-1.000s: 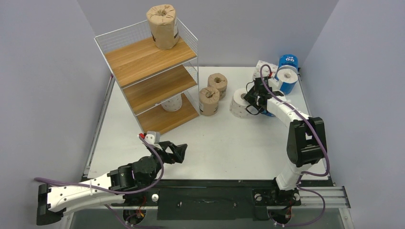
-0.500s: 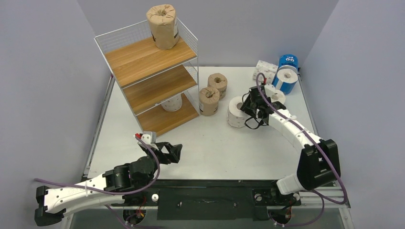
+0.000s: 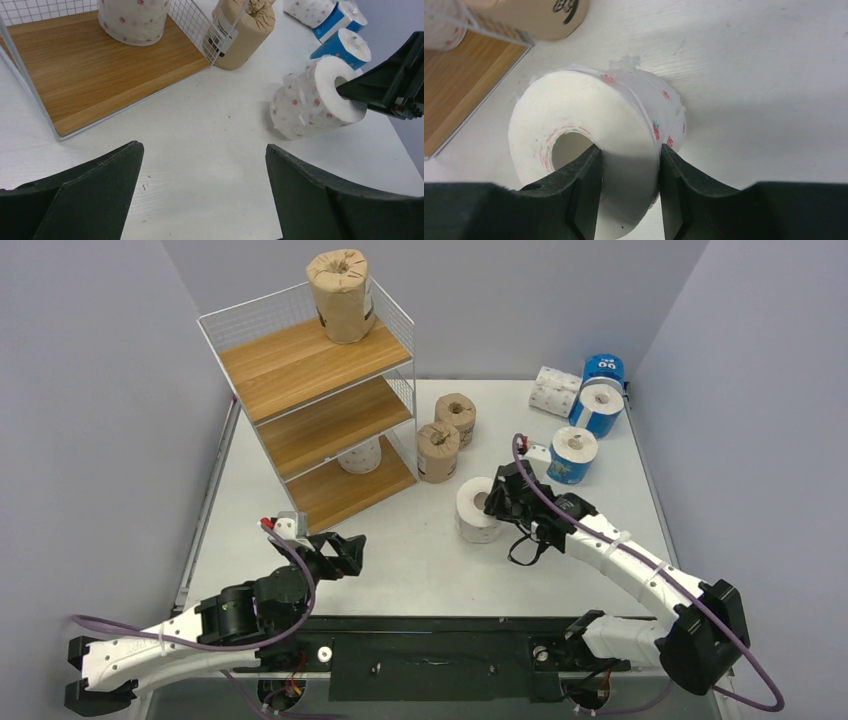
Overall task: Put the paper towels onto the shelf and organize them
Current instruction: Place the paper towel on the shelf.
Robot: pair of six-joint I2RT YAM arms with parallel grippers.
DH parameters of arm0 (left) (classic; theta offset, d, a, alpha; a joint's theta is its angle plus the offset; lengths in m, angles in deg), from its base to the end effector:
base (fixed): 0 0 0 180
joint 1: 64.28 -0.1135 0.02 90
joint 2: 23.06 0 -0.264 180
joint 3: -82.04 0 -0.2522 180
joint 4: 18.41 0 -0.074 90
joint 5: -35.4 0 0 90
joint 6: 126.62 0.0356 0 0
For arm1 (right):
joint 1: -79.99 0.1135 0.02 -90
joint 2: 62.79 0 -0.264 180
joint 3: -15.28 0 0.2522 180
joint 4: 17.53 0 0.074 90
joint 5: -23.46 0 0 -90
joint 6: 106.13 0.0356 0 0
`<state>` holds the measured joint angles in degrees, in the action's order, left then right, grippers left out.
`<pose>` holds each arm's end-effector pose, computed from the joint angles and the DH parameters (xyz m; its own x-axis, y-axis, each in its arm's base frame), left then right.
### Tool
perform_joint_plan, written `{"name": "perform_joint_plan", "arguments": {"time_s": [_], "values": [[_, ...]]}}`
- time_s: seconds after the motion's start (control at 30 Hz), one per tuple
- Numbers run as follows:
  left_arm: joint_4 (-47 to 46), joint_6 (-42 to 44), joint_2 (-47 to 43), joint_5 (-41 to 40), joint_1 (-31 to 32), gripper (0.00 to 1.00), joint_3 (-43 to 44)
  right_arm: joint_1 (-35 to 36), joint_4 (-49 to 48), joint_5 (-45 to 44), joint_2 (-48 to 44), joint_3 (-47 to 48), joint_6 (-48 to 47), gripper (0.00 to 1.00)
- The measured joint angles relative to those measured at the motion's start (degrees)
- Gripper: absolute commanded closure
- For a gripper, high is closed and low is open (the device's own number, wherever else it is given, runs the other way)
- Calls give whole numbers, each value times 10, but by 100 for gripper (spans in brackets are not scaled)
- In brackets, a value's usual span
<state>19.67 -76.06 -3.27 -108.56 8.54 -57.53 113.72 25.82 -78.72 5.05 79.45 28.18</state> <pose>0.0565 -0.0853 0.2633 -0.2807 -0.3575 -0.8907 0.2019 0.8853 -0.4189 0.2090 0.1305 0.2623 -0.7310 0.3330 -0.5957 0.1222 0.9226 0.3658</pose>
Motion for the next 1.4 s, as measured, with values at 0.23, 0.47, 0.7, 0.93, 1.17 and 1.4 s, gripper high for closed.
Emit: {"name": "perform_joint_plan", "arguments": {"time_s": [0.23, 0.47, 0.7, 0.93, 1.17, 1.4], "values": [[40, -2, -36, -28, 0, 8, 21, 109, -11, -9, 41, 20, 17, 74], [63, -3, -57, -35, 0, 7, 31, 151, -43, 7, 169, 115, 38, 74], [91, -24, -71, -36, 0, 7, 31, 177, -78, 38, 292, 238, 64, 74], [122, -54, -95, -39, 0, 7, 31, 178, -94, 57, 362, 290, 93, 74], [145, -69, -114, -43, 0, 7, 31, 177, -99, 61, 404, 332, 114, 74], [155, -72, -113, -44, 0, 7, 31, 177, -115, 61, 430, 356, 133, 74]]}}
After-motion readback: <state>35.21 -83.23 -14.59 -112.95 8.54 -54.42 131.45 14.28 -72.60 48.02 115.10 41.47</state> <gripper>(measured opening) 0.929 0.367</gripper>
